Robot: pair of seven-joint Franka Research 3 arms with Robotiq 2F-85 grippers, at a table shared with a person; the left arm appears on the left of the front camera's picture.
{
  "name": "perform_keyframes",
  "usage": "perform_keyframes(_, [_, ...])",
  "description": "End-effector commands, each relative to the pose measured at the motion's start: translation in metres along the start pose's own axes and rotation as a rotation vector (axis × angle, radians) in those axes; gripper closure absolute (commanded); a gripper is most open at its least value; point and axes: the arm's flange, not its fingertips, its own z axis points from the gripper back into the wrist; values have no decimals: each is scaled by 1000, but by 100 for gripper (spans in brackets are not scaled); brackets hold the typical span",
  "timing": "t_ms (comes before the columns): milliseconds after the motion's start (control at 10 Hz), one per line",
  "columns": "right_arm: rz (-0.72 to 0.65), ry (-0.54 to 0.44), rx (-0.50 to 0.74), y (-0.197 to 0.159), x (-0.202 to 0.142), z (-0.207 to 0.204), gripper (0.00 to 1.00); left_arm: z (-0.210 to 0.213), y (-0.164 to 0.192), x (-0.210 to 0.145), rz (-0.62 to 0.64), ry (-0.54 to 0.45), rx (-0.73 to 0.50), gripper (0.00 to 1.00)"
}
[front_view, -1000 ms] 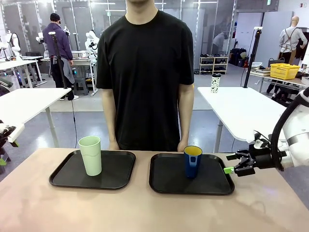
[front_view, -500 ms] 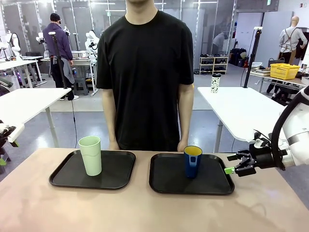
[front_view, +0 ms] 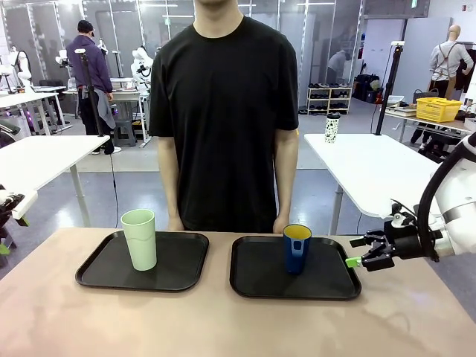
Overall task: Sort and store the cups by type.
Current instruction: Pick up the Handle plastic cup and place it into the empty Flat Tray.
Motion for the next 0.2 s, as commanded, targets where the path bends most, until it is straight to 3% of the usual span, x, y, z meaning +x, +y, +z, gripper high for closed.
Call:
perform_keyframes(0, [18,-17,-3,-2,-2,-2,0,1,0,-2,-14,-21,23,0])
perform_keyframes(100, [18,-17,-3,-2,-2,-2,0,1,0,-2,-14,-21,23,0])
